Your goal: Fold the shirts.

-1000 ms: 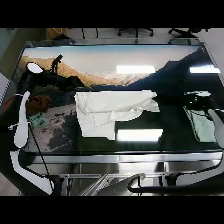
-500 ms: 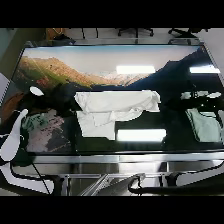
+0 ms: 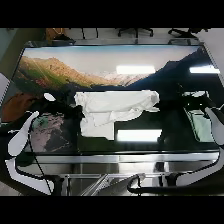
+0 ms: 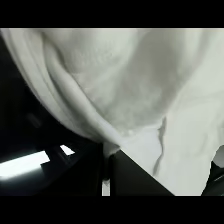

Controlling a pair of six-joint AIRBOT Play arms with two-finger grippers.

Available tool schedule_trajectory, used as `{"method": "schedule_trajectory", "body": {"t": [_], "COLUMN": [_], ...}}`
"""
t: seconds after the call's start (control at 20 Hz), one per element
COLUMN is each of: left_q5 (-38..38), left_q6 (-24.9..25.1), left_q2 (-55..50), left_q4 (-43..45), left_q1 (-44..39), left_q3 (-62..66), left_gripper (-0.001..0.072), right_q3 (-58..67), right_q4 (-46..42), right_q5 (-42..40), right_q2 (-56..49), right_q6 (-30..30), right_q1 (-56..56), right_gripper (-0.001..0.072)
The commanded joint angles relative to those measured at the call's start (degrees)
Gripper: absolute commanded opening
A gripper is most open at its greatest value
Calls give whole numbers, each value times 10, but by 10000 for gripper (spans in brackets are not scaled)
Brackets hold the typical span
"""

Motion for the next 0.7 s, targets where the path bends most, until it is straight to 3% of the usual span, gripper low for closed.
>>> {"method": "schedule_trajectory", "body": {"t": [0.0, 0.05, 0.2, 0.35, 0.5, 0.65], "left_q5": [-39, -53, -113, -161, -178, -172], "left_q6": [1, 1, 1, -5, -16, -20], "left_q2": [-4, -3, 19, 95, 193, 275], "left_q4": [-1, -2, -6, -6, -4, 1], "left_q1": [14, 15, 12, 11, 12, 12], "left_q3": [40, 53, 113, 191, 295, 396], "left_gripper": [16, 16, 15, 15, 15, 16], "right_q3": [0, 1, 21, 81, 158, 210], "right_q4": [0, 14, 92, 237, 358, 379], "right_q5": [-10, 6, 86, 166, 176, 157], "right_q2": [-2, 0, 37, 120, 211, 290], "right_q6": [1, 2, 5, 5, 6, 18], "right_q1": [26, 26, 5, -50, -136, -217], "right_gripper": [124, 23, 26, 26, 26, 26]}}
